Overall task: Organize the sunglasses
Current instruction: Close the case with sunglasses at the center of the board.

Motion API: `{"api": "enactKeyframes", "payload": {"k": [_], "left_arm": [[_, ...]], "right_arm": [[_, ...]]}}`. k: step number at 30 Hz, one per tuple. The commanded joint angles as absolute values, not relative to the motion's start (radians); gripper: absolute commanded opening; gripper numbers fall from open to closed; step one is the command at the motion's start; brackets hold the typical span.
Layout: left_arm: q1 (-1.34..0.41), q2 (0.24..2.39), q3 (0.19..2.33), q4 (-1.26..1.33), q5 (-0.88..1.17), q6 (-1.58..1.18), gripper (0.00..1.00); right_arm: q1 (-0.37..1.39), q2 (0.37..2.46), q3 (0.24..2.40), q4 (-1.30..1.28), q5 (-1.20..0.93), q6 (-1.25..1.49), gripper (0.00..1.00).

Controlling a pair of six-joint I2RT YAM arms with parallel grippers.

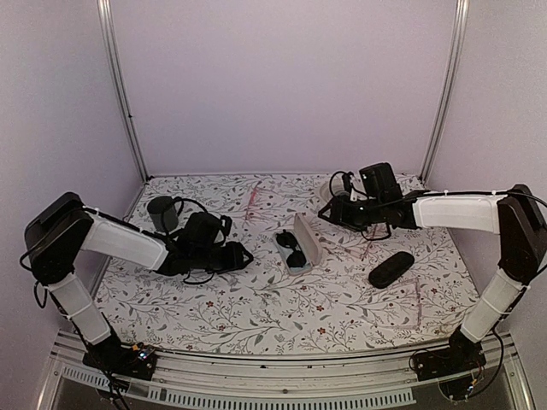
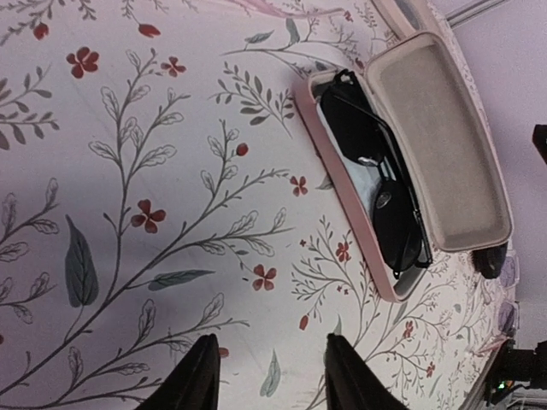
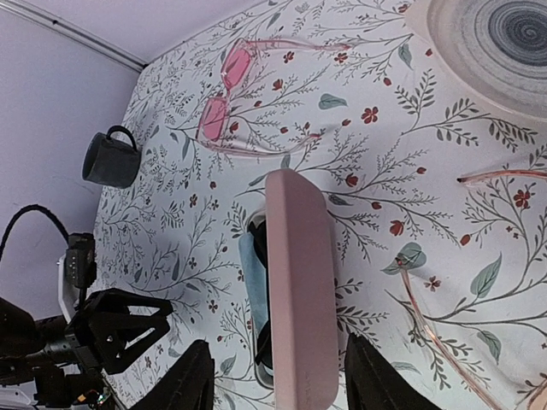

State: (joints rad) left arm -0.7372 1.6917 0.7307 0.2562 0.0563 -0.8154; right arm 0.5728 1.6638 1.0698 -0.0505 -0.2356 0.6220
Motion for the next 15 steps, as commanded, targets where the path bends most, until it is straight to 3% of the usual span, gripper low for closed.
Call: {"api": "enactKeyframes", "payload": {"k": [1,6,15], "left_arm": [[-0.721,1.769,0.798,0.339,0.18,-0.827,0.39],[-0.721,1.855,0.864,0.342,0.254,-0.83,0.31],[-0.719,1.952,0.941,0.346,0.317,-0.839,0.25]], "right_arm": [[0.567,1.716,1.109,-0.021,-0.326,0.647,0.52],[0.566,1.75,1.1,0.011,-0.363,0.665,0.46],[0.567,1.797,1.077,0.075,-0.421,0.693,0.38]]}}
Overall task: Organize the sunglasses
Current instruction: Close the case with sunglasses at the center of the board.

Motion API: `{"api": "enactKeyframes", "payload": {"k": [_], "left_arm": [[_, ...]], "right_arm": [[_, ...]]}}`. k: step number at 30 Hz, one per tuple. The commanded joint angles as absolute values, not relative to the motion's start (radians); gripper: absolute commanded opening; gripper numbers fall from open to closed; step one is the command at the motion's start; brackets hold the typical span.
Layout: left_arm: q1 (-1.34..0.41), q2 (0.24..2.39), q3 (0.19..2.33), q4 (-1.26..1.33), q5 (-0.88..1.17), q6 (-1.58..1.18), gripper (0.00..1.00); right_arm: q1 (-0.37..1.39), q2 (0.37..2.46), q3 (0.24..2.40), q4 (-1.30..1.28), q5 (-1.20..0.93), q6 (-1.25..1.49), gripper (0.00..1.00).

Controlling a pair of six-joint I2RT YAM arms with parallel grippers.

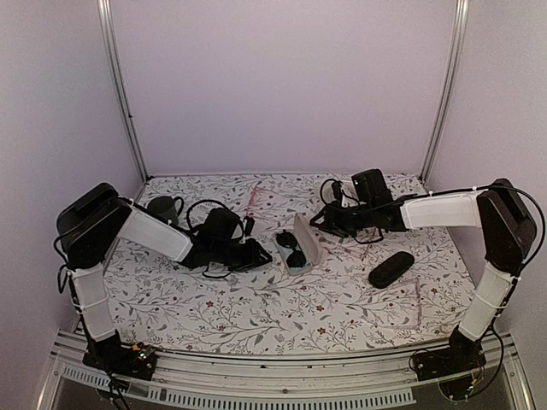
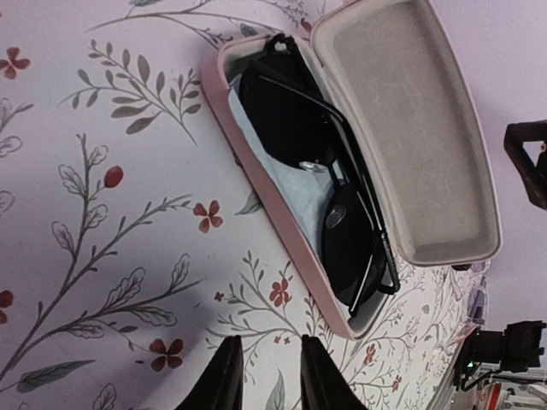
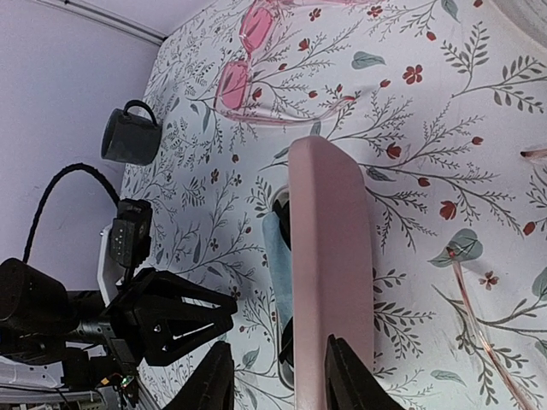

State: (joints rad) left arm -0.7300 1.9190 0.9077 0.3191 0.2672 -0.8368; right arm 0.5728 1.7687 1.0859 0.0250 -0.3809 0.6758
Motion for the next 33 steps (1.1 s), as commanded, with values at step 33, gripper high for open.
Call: {"api": "enactKeyframes", "payload": {"k": [33], "left_arm": [[-0.719,2.101,1.059,0.371,0.4,-0.846,0.16]], "right_arm": [[0.576,1.877,1.08,0.099,-0.481,0.697,0.2]]}}
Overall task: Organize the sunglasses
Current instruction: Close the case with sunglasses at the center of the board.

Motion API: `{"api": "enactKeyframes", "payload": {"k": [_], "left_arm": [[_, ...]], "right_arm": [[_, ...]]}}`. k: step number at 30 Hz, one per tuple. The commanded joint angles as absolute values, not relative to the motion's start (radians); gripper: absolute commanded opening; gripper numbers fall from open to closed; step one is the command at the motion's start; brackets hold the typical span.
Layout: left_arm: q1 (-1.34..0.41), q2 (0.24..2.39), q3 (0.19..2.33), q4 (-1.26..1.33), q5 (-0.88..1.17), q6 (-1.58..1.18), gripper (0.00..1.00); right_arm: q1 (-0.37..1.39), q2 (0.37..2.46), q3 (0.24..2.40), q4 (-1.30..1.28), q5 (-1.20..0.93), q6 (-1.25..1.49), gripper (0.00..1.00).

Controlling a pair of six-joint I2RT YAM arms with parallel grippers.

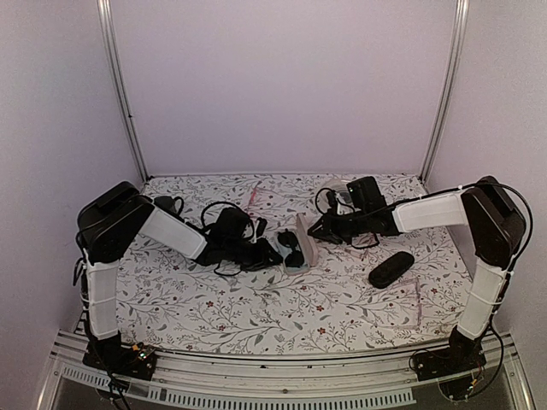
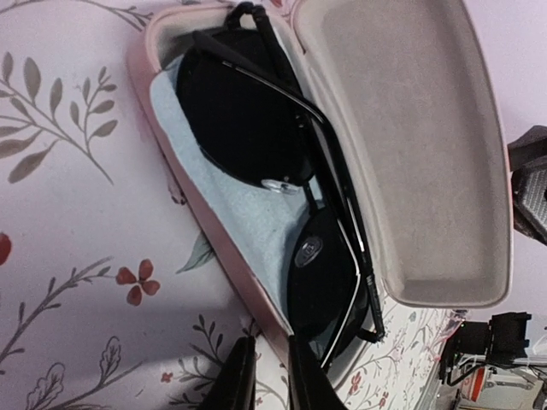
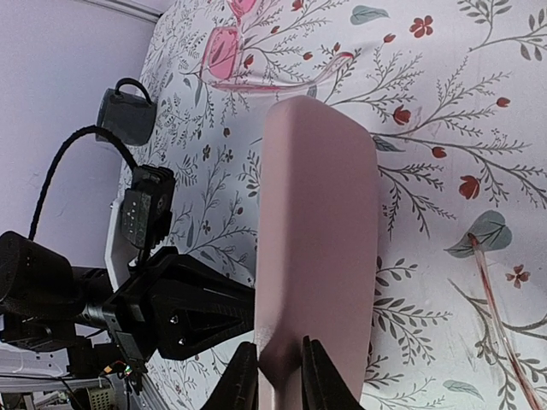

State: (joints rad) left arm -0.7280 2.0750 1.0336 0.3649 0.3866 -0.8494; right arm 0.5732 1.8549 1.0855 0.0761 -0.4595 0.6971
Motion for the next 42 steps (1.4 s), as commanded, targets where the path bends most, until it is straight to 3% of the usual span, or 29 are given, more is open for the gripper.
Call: {"api": "enactKeyframes", "payload": {"k": [1,42], "left_arm": [[-0.719,2.104,1.06,0.371,0.4,-0.847,0.15],[-0.719,2.081,1.003,0.405,0.387,-0.865,0.12]], "right_arm": [[0.578,1.88,1.08,0.101,-0.483,0.698,0.2],[0.701,2.009,1.121,0.134,-0.495,0.755,0.2]]}}
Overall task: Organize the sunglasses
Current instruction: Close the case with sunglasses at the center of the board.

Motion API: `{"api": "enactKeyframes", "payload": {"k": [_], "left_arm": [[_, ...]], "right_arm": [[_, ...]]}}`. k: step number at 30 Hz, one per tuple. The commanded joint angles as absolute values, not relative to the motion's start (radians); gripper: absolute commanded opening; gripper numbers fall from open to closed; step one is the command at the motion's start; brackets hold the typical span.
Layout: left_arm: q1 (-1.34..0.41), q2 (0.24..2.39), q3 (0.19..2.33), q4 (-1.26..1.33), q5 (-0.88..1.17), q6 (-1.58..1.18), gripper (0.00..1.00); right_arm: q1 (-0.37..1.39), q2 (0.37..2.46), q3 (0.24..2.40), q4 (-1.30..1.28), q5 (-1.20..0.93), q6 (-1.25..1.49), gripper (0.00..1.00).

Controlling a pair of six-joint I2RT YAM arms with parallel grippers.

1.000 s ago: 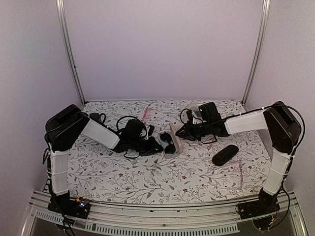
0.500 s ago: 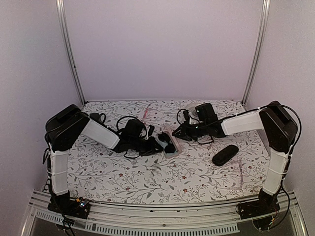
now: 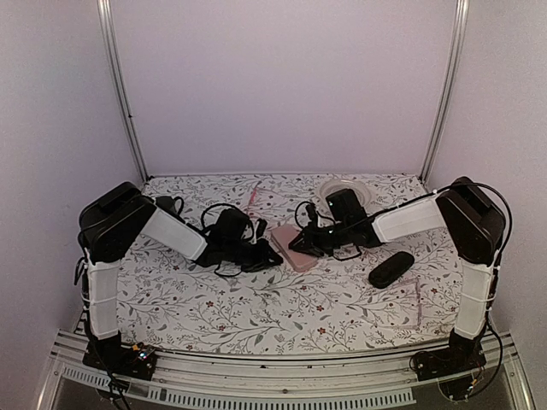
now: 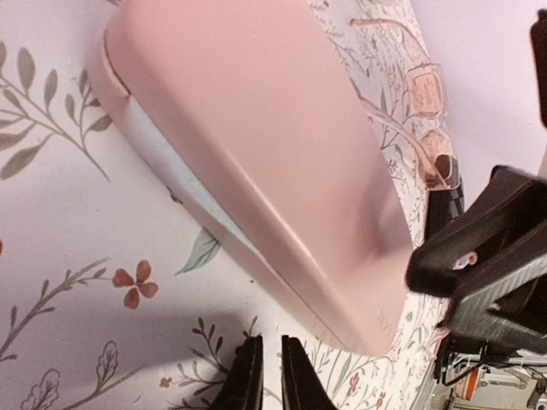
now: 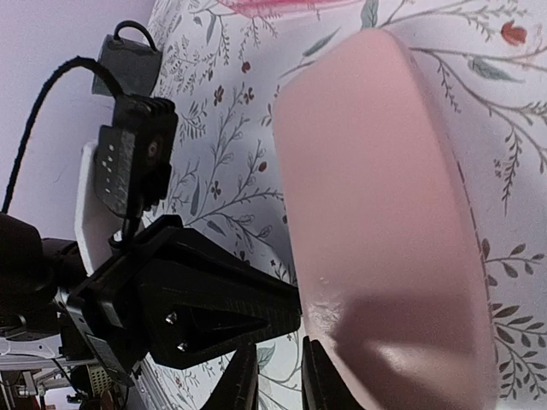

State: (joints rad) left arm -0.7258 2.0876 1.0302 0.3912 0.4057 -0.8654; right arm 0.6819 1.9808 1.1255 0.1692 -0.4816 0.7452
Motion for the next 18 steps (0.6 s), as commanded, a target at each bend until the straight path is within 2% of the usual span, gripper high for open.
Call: {"api": "enactKeyframes", "payload": {"k": [1,12,18], "left_arm": [[-0.719,2.073,0.994,0.409,0.375,-0.867,0.11],[-0.719,1.938,0.908,0.403,0.293,-0.853,0.13],[-0.719,1.798,0.865,0.319,0.205,-0.792,0.21]], "right_arm": [[0.701,2.011,1.12,0.134,-0.496,0.755,0.2],[0.702,1.961,1.141,0.109,-0.479,0.724,0.2],[0.703,1.873,1.156,0.048,-0.425,0.668,0.22]]}}
